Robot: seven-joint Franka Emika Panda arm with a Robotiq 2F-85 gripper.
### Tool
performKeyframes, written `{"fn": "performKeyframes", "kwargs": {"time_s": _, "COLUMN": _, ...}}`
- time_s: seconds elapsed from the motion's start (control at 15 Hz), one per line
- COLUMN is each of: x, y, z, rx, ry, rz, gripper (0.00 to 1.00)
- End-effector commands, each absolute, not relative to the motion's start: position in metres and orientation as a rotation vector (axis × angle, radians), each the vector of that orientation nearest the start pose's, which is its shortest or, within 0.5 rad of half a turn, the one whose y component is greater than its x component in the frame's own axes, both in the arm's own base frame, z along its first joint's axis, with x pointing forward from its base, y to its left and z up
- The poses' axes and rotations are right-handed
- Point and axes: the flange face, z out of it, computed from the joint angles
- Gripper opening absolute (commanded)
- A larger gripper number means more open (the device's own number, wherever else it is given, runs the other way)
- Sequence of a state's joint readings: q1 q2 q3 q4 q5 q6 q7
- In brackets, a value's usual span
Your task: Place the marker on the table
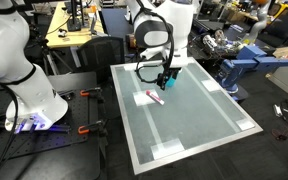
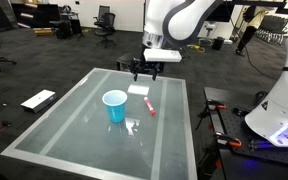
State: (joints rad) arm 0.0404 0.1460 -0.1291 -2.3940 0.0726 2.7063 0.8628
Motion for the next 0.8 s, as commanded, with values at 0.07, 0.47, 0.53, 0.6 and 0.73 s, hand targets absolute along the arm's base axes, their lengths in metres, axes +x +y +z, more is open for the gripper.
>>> {"fn": "performKeyframes", "kwargs": {"time_s": 0.07, "x": 0.478, "y": -0.030, "z": 0.322, "rx": -2.673, "ry": 1.478, "rz": -0.404, "gripper": 1.00}}
{"fn": "performKeyframes", "kwargs": {"time_s": 0.47, "x": 0.476, "y": -0.025, "z": 0.335, "rx": -2.691, "ry": 1.469, "rz": -0.442, "gripper": 1.00}}
{"fn": "performKeyframes", "kwargs": {"time_s": 0.53, "x": 0.475, "y": -0.026, "z": 0.335, "rx": -2.691, "ry": 1.470, "rz": -0.442, "gripper": 1.00}}
{"fn": "performKeyframes", "kwargs": {"time_s": 0.6, "x": 0.475, "y": -0.026, "z": 0.335, "rx": -2.690, "ry": 1.472, "rz": -0.441, "gripper": 1.00}}
{"fn": "performKeyframes", "kwargs": {"time_s": 0.73, "x": 0.475, "y": -0.026, "z": 0.335, "rx": -2.690, "ry": 1.473, "rz": -0.441, "gripper": 1.00}}
